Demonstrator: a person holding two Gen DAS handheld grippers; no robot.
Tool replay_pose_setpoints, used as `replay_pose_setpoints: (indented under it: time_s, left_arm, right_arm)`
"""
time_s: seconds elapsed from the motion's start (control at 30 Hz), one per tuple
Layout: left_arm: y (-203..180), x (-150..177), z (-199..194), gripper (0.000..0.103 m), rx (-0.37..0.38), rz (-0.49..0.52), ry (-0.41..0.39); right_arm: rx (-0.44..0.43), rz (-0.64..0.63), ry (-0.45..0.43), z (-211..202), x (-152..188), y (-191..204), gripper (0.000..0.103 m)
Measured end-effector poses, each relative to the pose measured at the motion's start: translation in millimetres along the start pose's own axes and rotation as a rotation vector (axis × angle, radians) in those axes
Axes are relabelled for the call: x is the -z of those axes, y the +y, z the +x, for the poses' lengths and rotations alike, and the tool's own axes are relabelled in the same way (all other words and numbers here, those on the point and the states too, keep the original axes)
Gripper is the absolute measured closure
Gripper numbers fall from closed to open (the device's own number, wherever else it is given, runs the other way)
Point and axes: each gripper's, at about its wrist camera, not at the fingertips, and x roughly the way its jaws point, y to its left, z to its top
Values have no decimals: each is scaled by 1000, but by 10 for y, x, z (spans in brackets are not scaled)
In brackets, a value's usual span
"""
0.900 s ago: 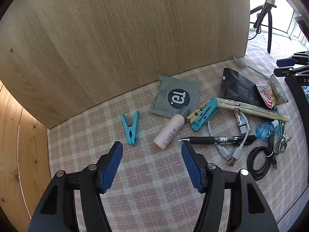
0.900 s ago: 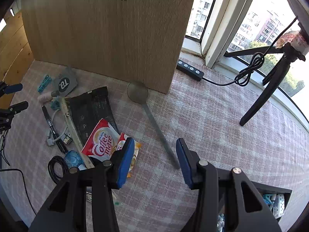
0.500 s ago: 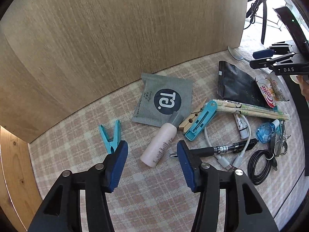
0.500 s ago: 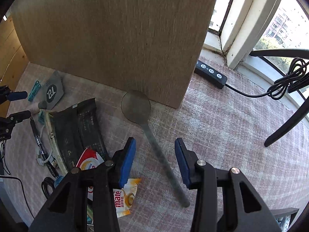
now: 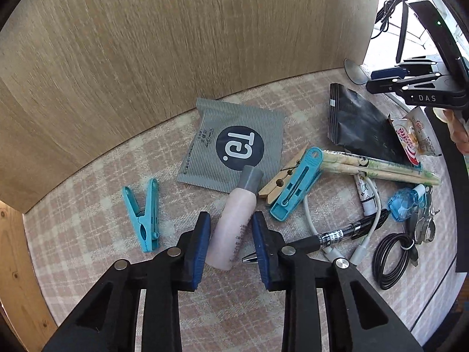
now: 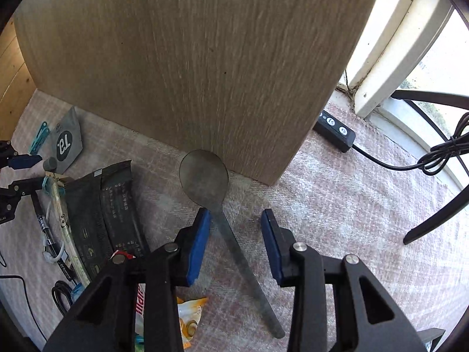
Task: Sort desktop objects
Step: 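Grasp the metal spoon with the right gripper while the left grasps the pink bottle, then carry the spoon and pink bottle over the black tray and release both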
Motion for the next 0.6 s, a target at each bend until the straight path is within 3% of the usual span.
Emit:
replay_pose_setpoints:
  time_s: [0.1, 0.3, 0.6]
  left_arm:
    - [-57, 65, -40, 84, -4, 6, -5]
    - [-60, 263, -141, 85, -18, -29, -18]
    - [111, 669, -511, 85, -50, -127, -63]
  right_arm:
    - [7, -3, -5, -33, 116, 67, 86]
    - [-44, 80, 0, -122, 401, -10, 95]
    - [-101, 193, -53, -456, 916, -130, 96]
